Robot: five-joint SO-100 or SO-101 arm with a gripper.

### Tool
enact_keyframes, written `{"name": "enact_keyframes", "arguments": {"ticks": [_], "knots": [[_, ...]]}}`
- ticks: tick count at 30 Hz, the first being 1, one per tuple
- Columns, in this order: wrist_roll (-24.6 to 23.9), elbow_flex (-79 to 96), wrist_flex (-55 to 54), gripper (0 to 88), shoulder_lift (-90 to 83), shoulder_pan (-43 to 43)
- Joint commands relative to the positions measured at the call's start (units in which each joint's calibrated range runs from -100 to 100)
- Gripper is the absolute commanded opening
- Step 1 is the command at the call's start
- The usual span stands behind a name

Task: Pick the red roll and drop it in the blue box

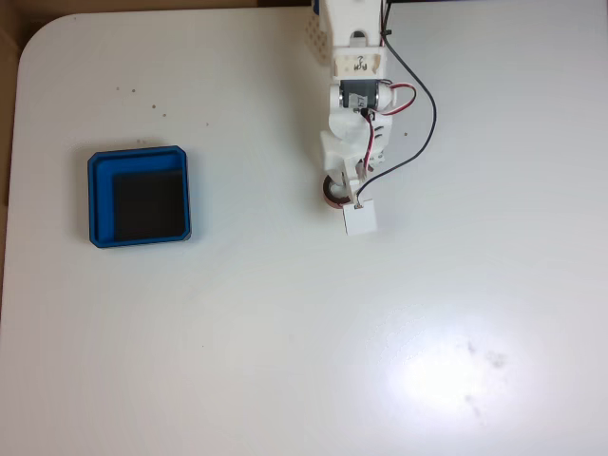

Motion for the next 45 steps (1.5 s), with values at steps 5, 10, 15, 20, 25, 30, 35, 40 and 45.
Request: {"name": "enact_keyframes", "arguments": {"ticks": [5,10,15,20,25,30,35,40,45], "knots": [[-0.02,-3.86,-0.84,16.4,-0.11,-0.24],[-0.37,-3.86,-6.28,16.4,0.31,-0.14],[0.07,-3.86,-6.70,16.4,2.65,0.05],[0.15,-3.77,-6.53,16.4,2.65,0.15],[-0.20,-3.50,-6.45,16.4,2.82,0.25],[0.15,-3.41,-6.20,16.2,2.82,0.25],[-0.28,-3.32,-6.20,15.3,2.82,0.25],[-0.28,-3.32,-6.12,15.2,2.82,0.25],[-0.46,-3.23,-6.12,11.4,2.82,0.25]]}}
